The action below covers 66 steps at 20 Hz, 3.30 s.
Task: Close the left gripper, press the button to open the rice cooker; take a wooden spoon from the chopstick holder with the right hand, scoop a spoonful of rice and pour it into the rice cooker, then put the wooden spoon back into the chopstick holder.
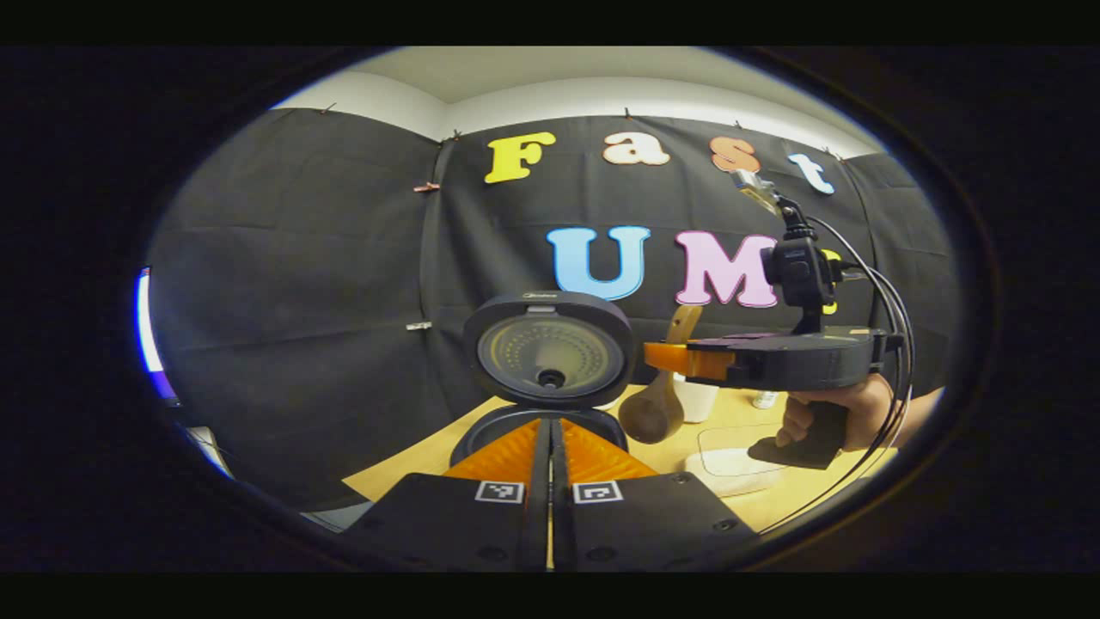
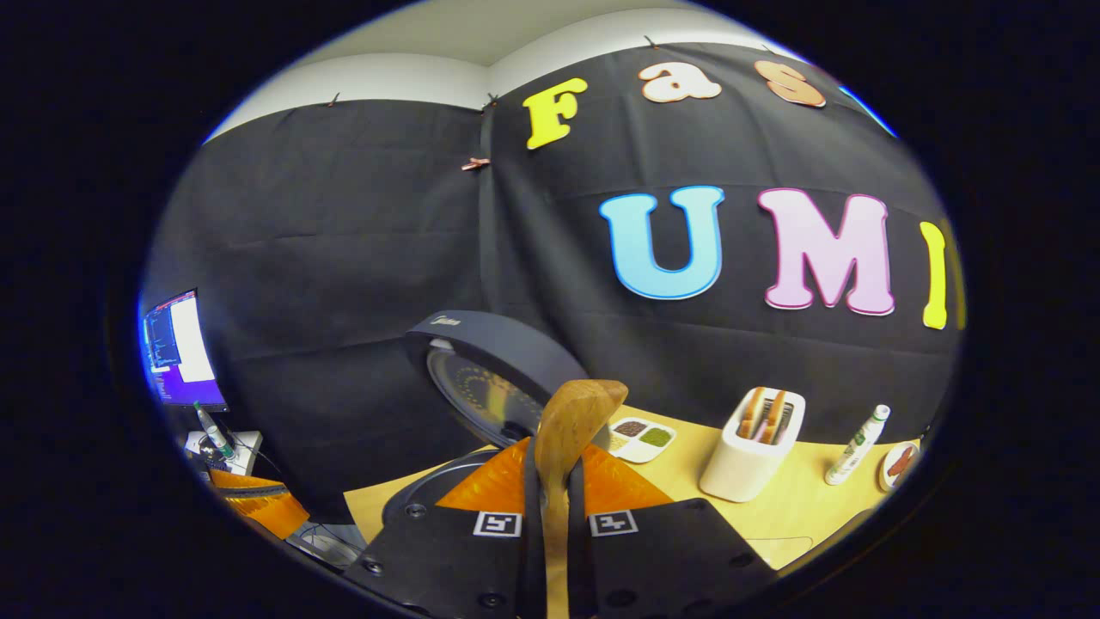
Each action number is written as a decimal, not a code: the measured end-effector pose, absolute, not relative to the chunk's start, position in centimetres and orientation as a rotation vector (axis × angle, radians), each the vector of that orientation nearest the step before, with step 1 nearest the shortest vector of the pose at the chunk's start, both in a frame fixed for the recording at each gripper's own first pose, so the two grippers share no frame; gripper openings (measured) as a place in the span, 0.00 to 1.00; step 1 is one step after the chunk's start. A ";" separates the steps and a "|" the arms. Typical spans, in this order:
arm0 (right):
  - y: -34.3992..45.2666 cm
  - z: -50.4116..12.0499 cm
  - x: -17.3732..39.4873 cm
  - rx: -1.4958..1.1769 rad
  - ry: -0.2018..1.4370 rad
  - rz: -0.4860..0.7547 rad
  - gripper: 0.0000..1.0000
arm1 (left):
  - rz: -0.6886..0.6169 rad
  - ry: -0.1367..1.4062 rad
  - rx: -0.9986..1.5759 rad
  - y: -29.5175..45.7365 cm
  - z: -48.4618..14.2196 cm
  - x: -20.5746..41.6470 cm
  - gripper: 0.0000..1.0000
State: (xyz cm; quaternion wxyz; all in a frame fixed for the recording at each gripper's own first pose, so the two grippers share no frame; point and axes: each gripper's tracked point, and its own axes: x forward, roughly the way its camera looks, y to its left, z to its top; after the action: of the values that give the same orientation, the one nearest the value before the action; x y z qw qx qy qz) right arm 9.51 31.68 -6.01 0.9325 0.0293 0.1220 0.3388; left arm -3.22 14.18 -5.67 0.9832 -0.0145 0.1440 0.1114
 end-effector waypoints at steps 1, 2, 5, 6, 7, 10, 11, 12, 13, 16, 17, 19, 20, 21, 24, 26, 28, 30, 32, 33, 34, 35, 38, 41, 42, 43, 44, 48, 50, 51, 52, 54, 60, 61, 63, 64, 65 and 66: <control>30.0 -6.0 10.0 0.071 0.250 0.659 0.14 | 0.209 0.289 -0.025 13.5 -5.5 -2.9 0.08; 28.2 -6.0 10.5 0.083 0.253 0.626 0.14 | 0.194 0.288 -0.021 12.8 -5.5 -2.6 0.08; 22.2 -6.5 11.9 0.107 0.267 0.509 0.14 | 0.152 0.286 -0.010 10.8 -5.4 -1.6 0.06; 20.0 -6.7 12.3 0.110 0.265 0.469 0.14 | 0.140 0.284 -0.005 10.2 -5.5 -1.4 0.06; 17.7 -6.9 12.7 0.113 0.266 0.428 0.14 | 0.131 0.282 0.000 9.7 -5.4 -1.1 0.07; 10.7 -7.6 13.5 0.104 0.267 0.307 0.14 | 0.108 0.285 0.003 8.5 -5.8 -0.1 0.09; 8.4 -7.9 13.5 0.092 0.264 0.270 0.14 | 0.104 0.286 0.012 8.3 -5.9 0.2 0.09; 6.3 -8.2 13.5 0.079 0.264 0.238 0.14 | 0.102 0.288 0.020 8.3 -6.0 0.5 0.09; 4.4 -8.5 13.5 0.069 0.264 0.210 0.14 | 0.101 0.292 0.025 8.3 -6.2 0.8 0.09; -1.0 -9.4 13.6 0.057 0.274 0.128 0.14 | 0.103 0.301 0.027 8.3 -6.6 1.9 0.07; -2.6 -9.8 13.7 0.058 0.281 0.102 0.14 | 0.105 0.302 0.032 8.2 -6.6 2.3 0.09; -5.6 -10.3 13.8 0.065 0.290 0.054 0.14 | 0.105 0.302 0.040 7.9 -6.7 3.0 0.09; -6.9 -10.7 13.9 0.067 0.295 0.032 0.14 | 0.102 0.300 0.044 7.7 -6.6 3.4 0.09; -8.2 -10.9 13.9 0.069 0.300 0.011 0.14 | 0.098 0.300 0.048 7.4 -6.5 3.7 0.09; -11.0 -11.9 14.2 0.066 0.312 -0.034 0.14 | 0.094 0.300 0.053 6.9 -6.6 4.3 0.09; -12.0 -12.8 14.4 0.058 0.327 -0.047 0.14 | 0.096 0.301 0.055 6.7 -6.7 4.5 0.07; -12.4 -13.7 14.5 0.056 0.343 -0.051 0.14 | 0.100 0.298 0.063 6.7 -6.5 4.7 0.07; -12.3 -14.8 14.5 0.053 0.363 -0.050 0.14 | 0.106 0.301 0.067 6.8 -6.6 4.6 0.09; -12.3 -16.1 14.1 0.052 0.388 -0.049 0.14 | 0.114 0.303 0.067 7.0 -6.5 4.5 0.09; -12.2 -16.8 13.9 0.050 0.402 -0.049 0.14 | 0.120 0.304 0.068 7.1 -6.5 4.4 0.09; -12.2 -17.3 13.6 0.048 0.415 -0.049 0.14 | 0.125 0.304 0.068 7.3 -6.5 4.2 0.09; -12.2 -17.9 13.2 0.046 0.426 -0.048 0.14 | 0.130 0.306 0.068 7.5 -6.5 4.0 0.09; -12.1 -19.1 12.3 0.034 0.453 -0.049 0.14 | 0.133 0.308 0.070 7.6 -6.5 3.6 0.09; -12.5 -20.5 11.5 0.036 0.488 -0.060 0.14 | 0.135 0.306 0.073 7.8 -6.2 3.3 0.08; -12.7 -21.1 11.4 0.037 0.499 -0.067 0.14 | 0.131 0.309 0.075 7.6 -6.2 3.2 0.08; -12.9 -21.8 11.3 0.039 0.514 -0.073 0.14 | 0.125 0.304 0.079 7.5 -6.1 3.1 0.07; -13.0 -22.4 11.1 0.038 0.525 -0.078 0.14 | 0.124 0.299 0.084 7.5 -5.8 2.9 0.07; -13.1 -24.4 10.3 0.004 0.581 -0.076 0.14 | 0.124 0.287 0.085 7.4 -5.1 2.7 0.09; -13.3 -25.0 9.9 0.004 0.601 -0.087 0.15 | 0.122 0.281 0.083 7.3 -4.7 2.6 0.08; -13.4 -25.1 9.5 0.004 0.605 -0.097 0.17 | 0.123 0.279 0.086 7.4 -4.5 2.6 0.09; -13.6 -24.9 9.6 0.006 0.595 -0.105 0.20 | 0.124 0.279 0.086 7.5 -4.6 2.5 0.09; -13.9 -24.4 9.7 0.004 0.585 -0.117 0.21 | 0.123 0.279 0.079 7.6 -4.7 2.3 0.07; -16.0 -21.9 9.2 -0.013 0.538 -0.187 0.45 | 0.109 0.272 0.066 7.4 -4.6 2.5 0.08; -16.2 -21.4 9.0 -0.017 0.530 -0.194 0.46 | 0.100 0.274 0.057 7.1 -4.7 2.6 0.08; -16.7 -20.7 8.6 -0.023 0.511 -0.207 0.53 | 0.091 0.275 0.052 6.8 -4.7 2.6 0.08; -17.1 -20.3 8.4 -0.030 0.505 -0.219 0.56 | 0.087 0.273 0.049 6.7 -4.7 2.6 0.09; -17.5 -19.8 8.3 -0.042 0.493 -0.230 0.58 | 0.082 0.272 0.050 6.5 -4.7 2.7 0.09; -17.9 -19.1 8.2 -0.055 0.477 -0.242 0.58 | 0.077 0.270 0.052 6.5 -4.7 2.8 0.09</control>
State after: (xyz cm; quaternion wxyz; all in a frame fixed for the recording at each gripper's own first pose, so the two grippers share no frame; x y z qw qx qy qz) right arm 8.20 -17.89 -19.09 0.9641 -0.0272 0.2356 -0.1196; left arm 2.83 6.45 -4.66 0.9899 0.0261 0.1344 0.0383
